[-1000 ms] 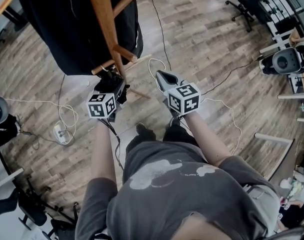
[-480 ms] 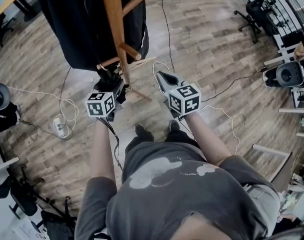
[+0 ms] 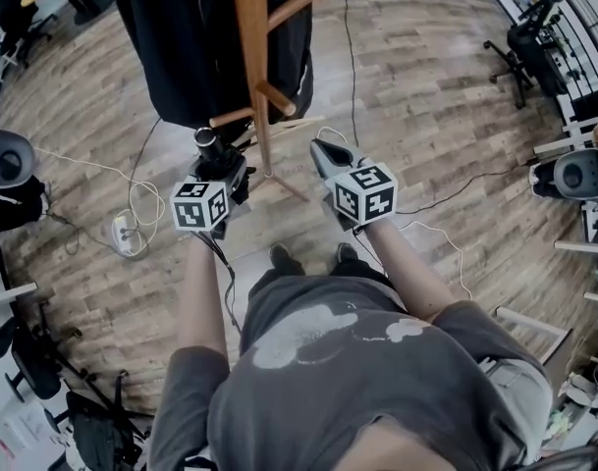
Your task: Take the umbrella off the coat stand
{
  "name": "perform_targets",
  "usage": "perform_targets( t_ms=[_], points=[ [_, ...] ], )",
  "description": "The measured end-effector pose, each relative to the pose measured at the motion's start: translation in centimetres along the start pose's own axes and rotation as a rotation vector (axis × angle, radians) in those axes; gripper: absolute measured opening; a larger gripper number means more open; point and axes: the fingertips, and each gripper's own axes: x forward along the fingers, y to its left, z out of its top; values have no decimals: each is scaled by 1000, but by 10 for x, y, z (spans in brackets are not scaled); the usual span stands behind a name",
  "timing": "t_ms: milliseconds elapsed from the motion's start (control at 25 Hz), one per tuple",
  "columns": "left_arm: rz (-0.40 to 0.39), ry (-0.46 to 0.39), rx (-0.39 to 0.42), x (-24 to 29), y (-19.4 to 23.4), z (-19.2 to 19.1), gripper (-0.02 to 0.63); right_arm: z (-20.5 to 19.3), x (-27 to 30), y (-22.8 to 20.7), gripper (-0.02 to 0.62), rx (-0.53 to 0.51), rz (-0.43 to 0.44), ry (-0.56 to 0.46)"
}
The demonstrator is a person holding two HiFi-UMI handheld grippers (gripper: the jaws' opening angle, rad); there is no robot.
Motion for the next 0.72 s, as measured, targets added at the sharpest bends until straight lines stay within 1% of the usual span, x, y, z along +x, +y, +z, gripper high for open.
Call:
perform_targets(
  t_ms=[160,400,520,720],
  points=[
    [34,-22,-11,-13,-5,1,279,4,2,5,-2,-17,45,4],
    [93,-55,-31,-30,-29,-1,279,10,-3,7,-2,-44,137,-2],
    [132,-78,-39,-38,-47,2,279,11,-12,5,-2,-63,187,1],
    [169,-123,-86,-47,-91,2,279,18,-39,-8,-2,-77,248,-26]
  ],
)
